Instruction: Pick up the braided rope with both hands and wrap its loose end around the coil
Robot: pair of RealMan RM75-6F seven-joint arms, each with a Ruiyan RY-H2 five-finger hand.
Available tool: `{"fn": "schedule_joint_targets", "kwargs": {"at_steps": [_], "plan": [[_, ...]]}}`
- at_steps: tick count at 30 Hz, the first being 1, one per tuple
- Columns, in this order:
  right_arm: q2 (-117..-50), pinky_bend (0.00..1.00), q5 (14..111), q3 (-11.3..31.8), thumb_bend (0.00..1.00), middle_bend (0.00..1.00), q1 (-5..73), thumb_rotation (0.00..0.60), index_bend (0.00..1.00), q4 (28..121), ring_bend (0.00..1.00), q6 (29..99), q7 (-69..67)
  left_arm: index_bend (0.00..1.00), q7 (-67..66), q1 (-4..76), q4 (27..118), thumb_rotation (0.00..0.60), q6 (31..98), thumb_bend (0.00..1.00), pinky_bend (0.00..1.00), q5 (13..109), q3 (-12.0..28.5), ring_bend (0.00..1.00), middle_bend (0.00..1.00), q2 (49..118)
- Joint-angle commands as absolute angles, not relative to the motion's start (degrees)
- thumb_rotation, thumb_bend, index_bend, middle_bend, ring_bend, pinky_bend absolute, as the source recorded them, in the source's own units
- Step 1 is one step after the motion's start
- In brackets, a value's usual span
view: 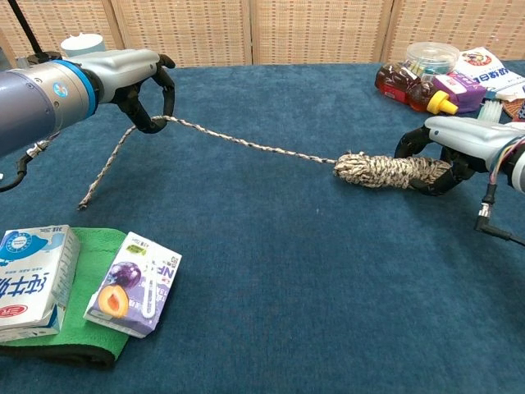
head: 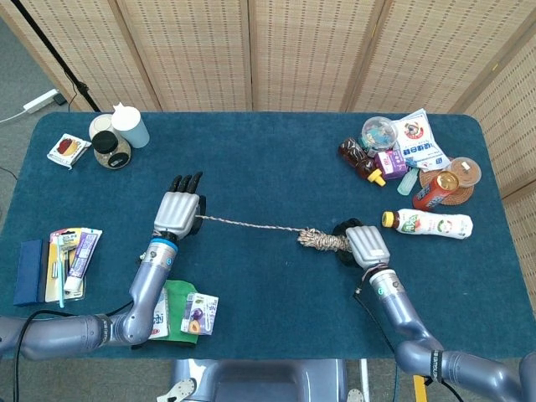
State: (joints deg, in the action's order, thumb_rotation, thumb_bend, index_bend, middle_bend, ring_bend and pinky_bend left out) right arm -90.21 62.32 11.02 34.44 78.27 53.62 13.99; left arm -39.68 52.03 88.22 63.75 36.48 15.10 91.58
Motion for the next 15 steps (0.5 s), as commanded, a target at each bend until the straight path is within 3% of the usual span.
{"fn": "schedule_joint_targets", "kwargs": {"at_steps": [1,7,15], "plan": [[-90.5,0.54,62.5,10.7,0.52,0.40,34.4,0.600,0.45,77.7,0.28,53.7,13.7,0.57,-39.6,52.0,88.2,0.600,63.6,0.40,0.00,36.3,15.1,0.00,0.00,91.4],[-90.1,0.67,66.0,10.0,0.62,0.50,33.5,0.600,0.54,77.3,0.37,55.6,10.2,0.57,-38.9,51.9,88.2,0.600,63.3,0.40,0.00,36.2,15.3,0.00,0.00,90.8],[-86.4,0.70,71.0,10.5,0.64,0.52,32.2,0.600,0.56,83.4,0.40,58.4,2.7,0.57,-37.9,51.7,88.9,0.600,63.2,0.40,0.00,37.4,15.2,0.00,0.00,89.9]]}}
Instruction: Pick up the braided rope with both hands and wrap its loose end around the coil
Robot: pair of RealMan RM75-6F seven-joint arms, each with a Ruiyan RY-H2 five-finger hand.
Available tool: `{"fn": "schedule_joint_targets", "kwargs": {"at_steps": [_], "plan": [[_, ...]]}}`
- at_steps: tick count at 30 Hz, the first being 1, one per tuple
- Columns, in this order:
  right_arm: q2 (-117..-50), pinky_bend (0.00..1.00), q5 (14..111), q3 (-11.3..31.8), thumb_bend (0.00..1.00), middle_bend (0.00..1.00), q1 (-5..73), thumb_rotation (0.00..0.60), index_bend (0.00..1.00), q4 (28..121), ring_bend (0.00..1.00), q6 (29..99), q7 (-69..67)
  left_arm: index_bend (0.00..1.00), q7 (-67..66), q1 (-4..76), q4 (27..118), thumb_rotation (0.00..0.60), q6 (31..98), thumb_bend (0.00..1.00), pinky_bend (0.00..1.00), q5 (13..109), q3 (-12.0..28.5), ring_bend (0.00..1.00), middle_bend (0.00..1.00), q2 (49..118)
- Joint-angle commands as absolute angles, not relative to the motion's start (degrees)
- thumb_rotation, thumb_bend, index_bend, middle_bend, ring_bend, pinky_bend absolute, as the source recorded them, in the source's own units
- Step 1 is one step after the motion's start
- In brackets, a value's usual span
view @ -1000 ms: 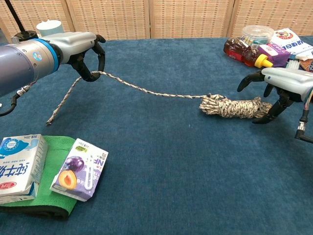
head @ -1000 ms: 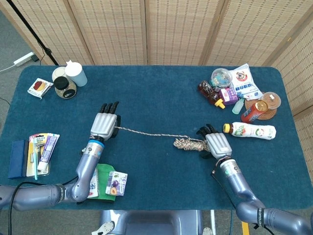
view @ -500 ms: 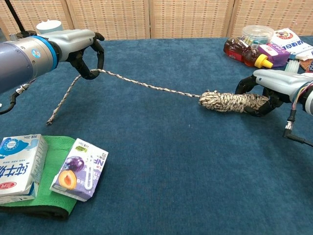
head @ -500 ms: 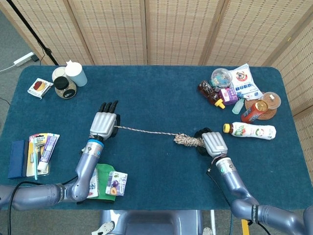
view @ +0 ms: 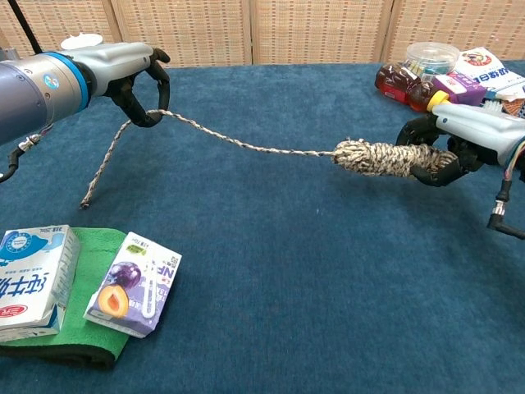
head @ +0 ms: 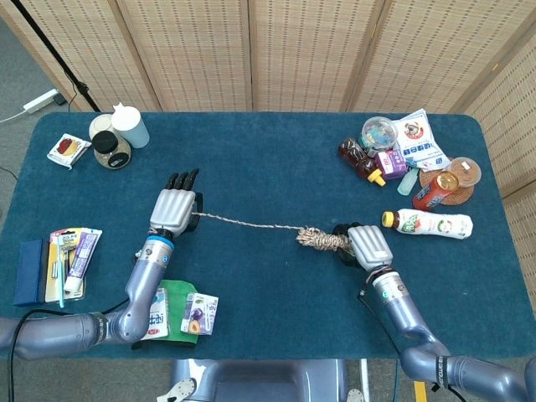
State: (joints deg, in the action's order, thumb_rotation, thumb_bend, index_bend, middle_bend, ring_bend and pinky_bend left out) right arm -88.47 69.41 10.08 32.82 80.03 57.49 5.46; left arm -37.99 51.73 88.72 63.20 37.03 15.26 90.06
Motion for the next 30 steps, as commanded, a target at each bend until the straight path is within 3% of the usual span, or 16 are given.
{"fn": "schedule_joint_targets", "kwargs": {"at_steps": [1,8,12,30], "plan": [[-85.7,0.70,71.2,10.7,0.64,0.52,32.2,0.600,0.56,84.7,0.40,58.5,1.9,0.57,-37.9,51.7,89.0,0.600,63.3,0.40,0.00,37.7,15.0,0.00,0.00,89.8],[-80.4,0.70,67.9,13.1,0.65,0.53,32.3,0.600,0.56,96.6,0.40,57.9,2.4,0.57,-38.8,51.8,88.9,0.600,63.8,0.40,0.00,39.2,13.6,0.00,0.00,90.7],[-79.0,0.72,60.8,15.8,0.66,0.53,33.1,0.600,0.57,103.9,0.42,58.1,4.2,0.57,-39.7,52.1,88.9,0.600,64.0,0.40,0.00,39.9,12.7,0.00,0.00,91.9],[-92.8,0.97,36.1,24.8,0.80,0.60,45.7,0.600,0.59,98.6,0.56,73.3,31.6,0.57,-41.2,51.1,99.3,0.600,66.7,0.40,0.00,46.5,10.8,0.00,0.00,87.8]]}}
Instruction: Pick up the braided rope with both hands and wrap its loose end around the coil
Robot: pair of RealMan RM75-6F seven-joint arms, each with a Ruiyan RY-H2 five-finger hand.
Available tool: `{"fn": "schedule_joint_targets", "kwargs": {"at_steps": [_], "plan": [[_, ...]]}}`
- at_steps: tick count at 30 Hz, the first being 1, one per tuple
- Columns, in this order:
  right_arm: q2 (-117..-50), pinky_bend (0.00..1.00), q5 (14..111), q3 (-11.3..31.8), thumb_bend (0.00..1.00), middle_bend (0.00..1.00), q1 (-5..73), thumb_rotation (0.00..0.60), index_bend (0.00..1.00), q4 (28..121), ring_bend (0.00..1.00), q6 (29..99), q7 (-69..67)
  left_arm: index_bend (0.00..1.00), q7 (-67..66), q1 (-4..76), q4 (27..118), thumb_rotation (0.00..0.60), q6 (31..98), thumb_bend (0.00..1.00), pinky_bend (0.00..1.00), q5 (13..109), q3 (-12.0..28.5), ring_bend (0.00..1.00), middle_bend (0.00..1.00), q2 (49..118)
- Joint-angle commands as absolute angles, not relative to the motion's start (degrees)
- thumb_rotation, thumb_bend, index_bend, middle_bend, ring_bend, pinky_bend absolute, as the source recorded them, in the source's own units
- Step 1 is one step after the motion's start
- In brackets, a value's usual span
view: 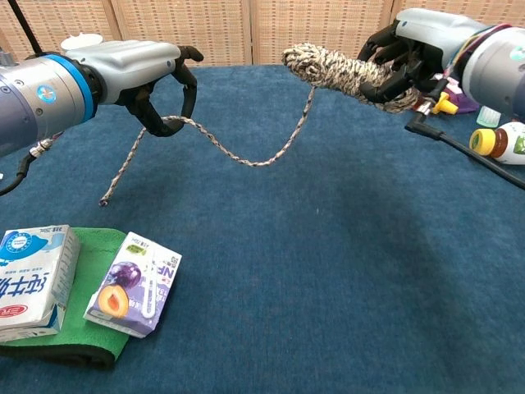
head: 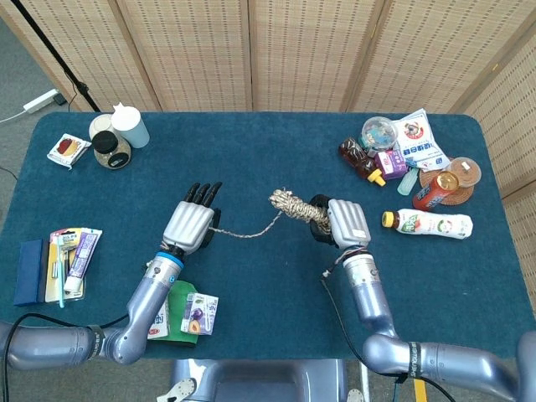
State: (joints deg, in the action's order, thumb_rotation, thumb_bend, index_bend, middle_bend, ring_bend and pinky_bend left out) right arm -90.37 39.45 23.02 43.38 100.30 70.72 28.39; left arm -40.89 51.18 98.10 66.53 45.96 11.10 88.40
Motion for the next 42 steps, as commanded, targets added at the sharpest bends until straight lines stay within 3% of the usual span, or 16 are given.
{"fn": "schedule_joint_targets", "kwargs": {"at_steps": [1,12,26,42], "plan": [[-93.5,0.97,34.9,25.1,0.80,0.60,46.2,0.600,0.59,98.0,0.57,73.9,32.7,0.57,-41.4,51.1,100.1,0.600,66.7,0.40,0.00,46.8,10.7,0.00,0.00,87.6],[-97.8,1.00,31.8,24.1,0.80,0.62,48.8,0.600,0.60,91.7,0.60,76.2,37.6,0.57,-41.8,51.5,107.5,0.600,67.1,0.40,0.00,48.5,11.0,0.00,0.00,86.4],[-102.7,1.00,35.8,19.5,0.80,0.64,50.0,0.600,0.61,85.6,0.61,75.9,41.9,0.58,-43.7,55.7,116.8,0.600,69.7,0.40,0.00,44.3,17.6,0.00,0.00,85.8],[-99.9,1.00,46.5,11.1,0.81,0.64,46.7,0.600,0.61,91.1,0.62,73.4,41.3,0.59,-40.4,60.6,112.2,0.600,73.1,0.40,0.00,42.6,23.8,0.00,0.00,92.2]]}}
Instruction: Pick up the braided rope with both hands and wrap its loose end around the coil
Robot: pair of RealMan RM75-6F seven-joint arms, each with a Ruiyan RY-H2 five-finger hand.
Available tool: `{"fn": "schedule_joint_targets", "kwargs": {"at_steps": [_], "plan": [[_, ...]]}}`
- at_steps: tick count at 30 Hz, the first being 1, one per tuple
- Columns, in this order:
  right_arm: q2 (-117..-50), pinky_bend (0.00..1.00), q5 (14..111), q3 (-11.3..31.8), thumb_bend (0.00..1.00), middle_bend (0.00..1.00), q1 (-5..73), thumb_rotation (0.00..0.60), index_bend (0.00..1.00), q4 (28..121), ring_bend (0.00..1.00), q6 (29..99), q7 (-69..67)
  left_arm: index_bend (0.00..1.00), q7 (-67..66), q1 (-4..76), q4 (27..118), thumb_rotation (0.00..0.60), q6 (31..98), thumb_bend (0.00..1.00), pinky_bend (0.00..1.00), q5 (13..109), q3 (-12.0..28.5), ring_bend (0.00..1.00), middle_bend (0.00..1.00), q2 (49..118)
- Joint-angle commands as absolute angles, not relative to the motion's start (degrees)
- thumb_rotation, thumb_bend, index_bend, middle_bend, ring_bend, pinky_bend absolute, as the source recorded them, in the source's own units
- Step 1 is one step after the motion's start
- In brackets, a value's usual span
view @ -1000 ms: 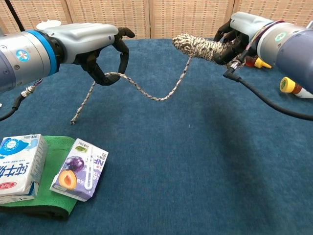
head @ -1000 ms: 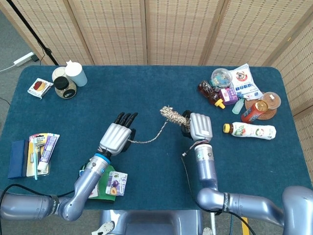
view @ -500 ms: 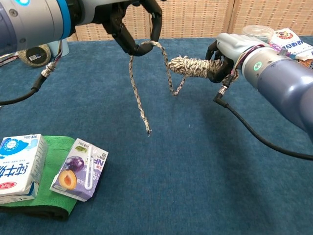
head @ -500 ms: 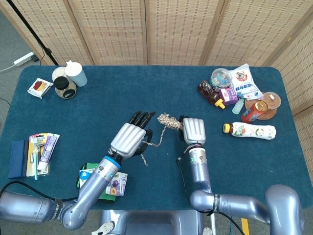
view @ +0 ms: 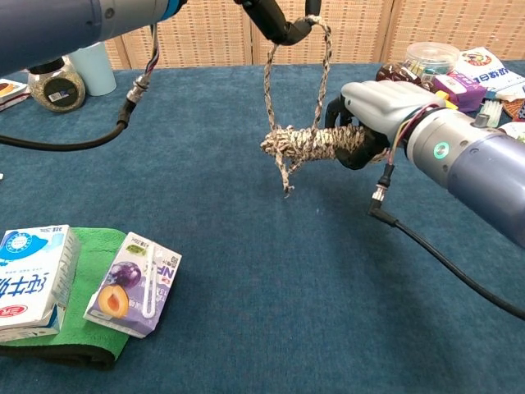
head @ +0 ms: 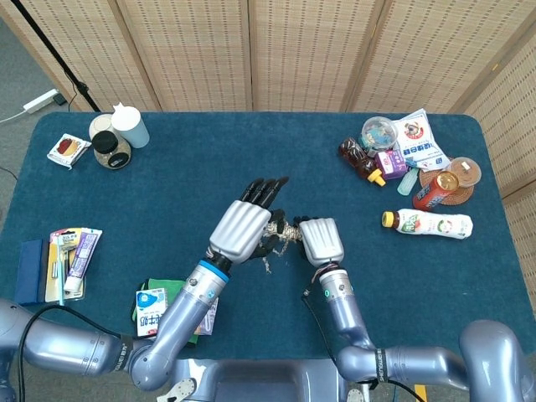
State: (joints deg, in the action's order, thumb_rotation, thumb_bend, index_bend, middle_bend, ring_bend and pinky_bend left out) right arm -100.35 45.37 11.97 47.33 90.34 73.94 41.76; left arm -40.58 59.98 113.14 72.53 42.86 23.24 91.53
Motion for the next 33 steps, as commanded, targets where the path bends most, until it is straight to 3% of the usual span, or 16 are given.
{"fn": "schedule_joint_targets", "kwargs": {"at_steps": [1,9,23,33], "plan": [[-99.6,1.00,47.2,10.5,0.81,0.64,46.3,0.600,0.61,91.6,0.62,73.0,40.9,0.59,-40.2,60.9,111.5,0.600,73.3,0.40,0.00,42.2,24.3,0.00,0.00,92.6],[-97.0,1.00,52.0,6.8,0.81,0.65,43.6,0.600,0.61,95.0,0.62,70.9,37.5,0.59,-39.4,62.3,106.8,0.600,73.5,0.40,0.00,39.0,25.9,0.00,0.00,94.3],[-89.4,1.00,59.8,4.5,0.81,0.66,40.5,0.600,0.62,106.6,0.62,67.7,29.9,0.59,-37.3,63.5,98.7,0.600,71.2,0.40,0.00,37.3,25.7,0.00,0.00,96.3],[-86.7,1.00,63.1,4.5,0.81,0.66,39.6,0.600,0.62,111.1,0.63,66.8,28.3,0.59,-36.8,64.2,90.5,0.600,71.4,0.40,0.00,45.3,21.8,0.00,0.00,99.1]]}}
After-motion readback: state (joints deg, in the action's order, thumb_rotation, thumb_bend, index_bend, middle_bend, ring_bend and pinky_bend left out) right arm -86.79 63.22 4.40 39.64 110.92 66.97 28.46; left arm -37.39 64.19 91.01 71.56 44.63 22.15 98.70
